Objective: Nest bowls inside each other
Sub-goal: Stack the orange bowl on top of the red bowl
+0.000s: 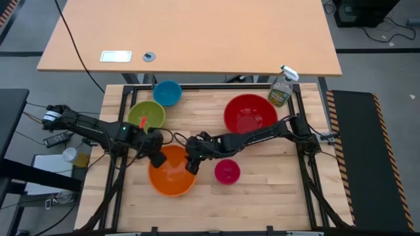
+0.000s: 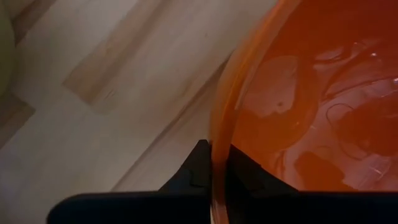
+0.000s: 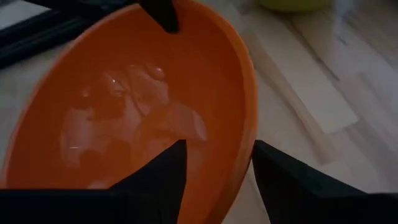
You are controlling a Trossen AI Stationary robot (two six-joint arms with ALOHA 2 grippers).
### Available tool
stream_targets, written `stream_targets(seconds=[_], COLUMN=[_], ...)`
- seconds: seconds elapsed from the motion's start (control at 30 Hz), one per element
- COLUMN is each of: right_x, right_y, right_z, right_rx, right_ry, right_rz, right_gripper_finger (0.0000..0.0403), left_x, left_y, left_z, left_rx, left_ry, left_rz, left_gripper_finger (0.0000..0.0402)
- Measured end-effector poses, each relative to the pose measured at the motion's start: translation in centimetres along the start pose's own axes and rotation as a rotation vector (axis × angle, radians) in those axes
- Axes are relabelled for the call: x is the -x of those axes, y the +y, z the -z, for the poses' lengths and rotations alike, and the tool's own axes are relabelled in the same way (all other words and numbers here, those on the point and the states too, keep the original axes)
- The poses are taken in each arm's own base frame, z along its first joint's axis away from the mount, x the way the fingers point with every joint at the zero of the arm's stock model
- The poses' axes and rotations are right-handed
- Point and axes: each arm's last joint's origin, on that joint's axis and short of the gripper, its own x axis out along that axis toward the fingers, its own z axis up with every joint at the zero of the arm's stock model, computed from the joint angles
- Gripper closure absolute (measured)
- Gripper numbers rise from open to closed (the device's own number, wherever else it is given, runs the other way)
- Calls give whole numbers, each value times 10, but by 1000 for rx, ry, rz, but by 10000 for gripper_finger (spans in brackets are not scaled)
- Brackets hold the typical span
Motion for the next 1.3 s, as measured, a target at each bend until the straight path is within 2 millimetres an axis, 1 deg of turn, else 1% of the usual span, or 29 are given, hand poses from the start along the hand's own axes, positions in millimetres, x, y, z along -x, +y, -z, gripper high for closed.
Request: stream_targets(seconds=[0.07, 0.13, 0.23, 0.37, 0.4, 0.5, 0.6, 0.7, 0.77, 0.83, 0.93, 1.07, 1.2, 1.3], right_x=[0, -1, -1, -2, -2, -2, -2, -3, 0, 7, 23, 49, 85, 112], right_y=[-1, -2, -4, -11, -14, -15, -15, -15, -17, -21, -29, -44, -63, -78], right_z=[3, 6, 7, 7, 5, 5, 7, 7, 6, 5, -1, -12, -28, -36], right_rx=[10, 19, 19, -7, -16, -15, 3, 6, 1, -6, -24, -61, -90, -99], right_ry=[13, 30, 43, 49, 50, 59, 90, 106, 122, 147, 168, 181, 160, 133], right_rz=[29, 45, 63, 122, 125, 123, 98, 77, 73, 92, 131, 196, 247, 328], right_gripper_finger=[225, 246, 293, 371, 381, 380, 371, 378, 382, 382, 382, 378, 378, 380], left_x=[0, 0, 0, 0, 0, 1, 2, 3, 5, 11, 25, 48, 70, 79], left_y=[-2, -4, -5, -7, -7, -9, -13, -15, -13, -12, -6, 7, 20, 27], left_z=[-1, -3, -4, -5, -5, -6, -9, -11, -10, -9, -8, -6, -4, -2], left_rx=[4, 6, 7, -6, -16, -49, -49, -42, -38, -34, -21, 16, 45, 56], left_ry=[-18, -31, -40, -51, -56, -68, -103, -133, -132, -148, -215, -392, -581, -651], left_rz=[14, 34, 50, 68, 70, 83, 122, 147, 148, 170, 219, 236, 246, 256], left_gripper_finger=[385, 381, 372, 359, 353, 320, 267, 209, 176, 151, 135, 132, 132, 132])
